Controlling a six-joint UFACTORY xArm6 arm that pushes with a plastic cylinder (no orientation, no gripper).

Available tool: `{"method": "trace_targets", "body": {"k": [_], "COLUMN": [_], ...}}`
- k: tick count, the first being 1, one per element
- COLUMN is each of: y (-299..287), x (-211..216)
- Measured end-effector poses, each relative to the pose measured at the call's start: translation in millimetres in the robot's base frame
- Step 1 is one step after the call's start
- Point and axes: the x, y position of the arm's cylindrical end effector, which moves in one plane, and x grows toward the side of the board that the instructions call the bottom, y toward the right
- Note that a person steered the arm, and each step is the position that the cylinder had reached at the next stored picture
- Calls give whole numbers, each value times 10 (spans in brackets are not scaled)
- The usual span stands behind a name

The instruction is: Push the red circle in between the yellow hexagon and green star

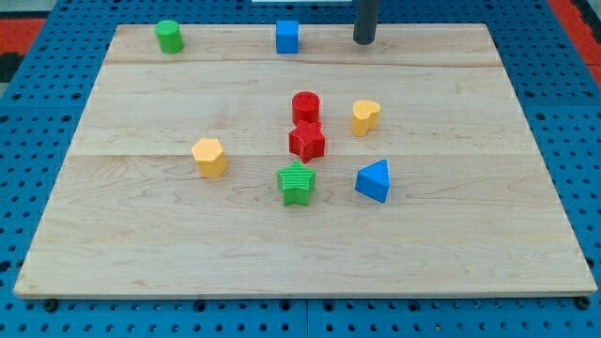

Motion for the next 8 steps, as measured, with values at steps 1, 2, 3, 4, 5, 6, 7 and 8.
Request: {"method": "trace_targets", "body": {"k": [1,2,3,4,5,6,7,8], "y": [3,-10,-588,-1233,-1792,-1770,-1476,-1070], "x": [433,692,1104,1507,1845,2139,2140,2140]}}
